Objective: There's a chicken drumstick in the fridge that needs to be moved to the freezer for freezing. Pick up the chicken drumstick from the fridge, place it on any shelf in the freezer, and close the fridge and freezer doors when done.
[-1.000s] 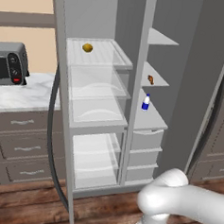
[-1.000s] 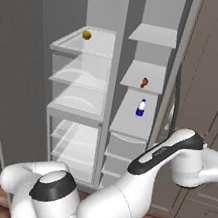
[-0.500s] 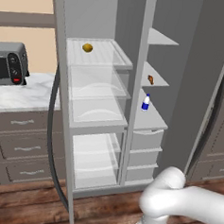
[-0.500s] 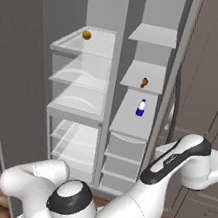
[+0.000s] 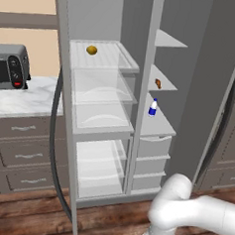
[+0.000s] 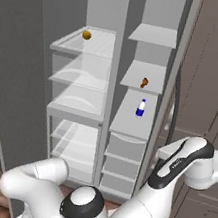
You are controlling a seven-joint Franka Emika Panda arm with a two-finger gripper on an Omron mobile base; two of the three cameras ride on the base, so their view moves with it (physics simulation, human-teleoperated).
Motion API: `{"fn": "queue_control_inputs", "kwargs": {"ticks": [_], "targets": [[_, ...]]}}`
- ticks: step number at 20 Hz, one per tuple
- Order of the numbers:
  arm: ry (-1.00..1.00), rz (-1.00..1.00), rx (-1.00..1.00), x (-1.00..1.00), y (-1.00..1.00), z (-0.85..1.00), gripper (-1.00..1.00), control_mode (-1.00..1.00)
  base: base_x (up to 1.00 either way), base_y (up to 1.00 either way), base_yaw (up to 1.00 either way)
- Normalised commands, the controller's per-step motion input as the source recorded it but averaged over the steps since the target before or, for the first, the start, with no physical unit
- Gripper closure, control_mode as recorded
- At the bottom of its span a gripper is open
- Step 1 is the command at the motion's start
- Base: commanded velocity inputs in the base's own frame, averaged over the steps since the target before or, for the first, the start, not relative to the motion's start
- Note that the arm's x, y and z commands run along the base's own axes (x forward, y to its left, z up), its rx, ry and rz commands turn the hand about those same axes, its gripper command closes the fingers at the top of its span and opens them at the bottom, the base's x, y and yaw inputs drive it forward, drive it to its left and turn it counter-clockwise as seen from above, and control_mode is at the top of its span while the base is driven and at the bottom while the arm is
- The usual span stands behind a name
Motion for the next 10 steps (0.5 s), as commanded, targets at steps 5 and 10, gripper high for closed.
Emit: {"fn": "queue_control_inputs", "kwargs": {"ticks": [5,10], "targets": [[-0.01,0.00,0.00,0.30,0.00,-0.14,-1.00,-1.00,0.00,0.00,0.00],[-0.03,0.00,0.00,0.22,0.00,-0.06,-1.00,-1.00,0.00,0.00,0.00]]}}
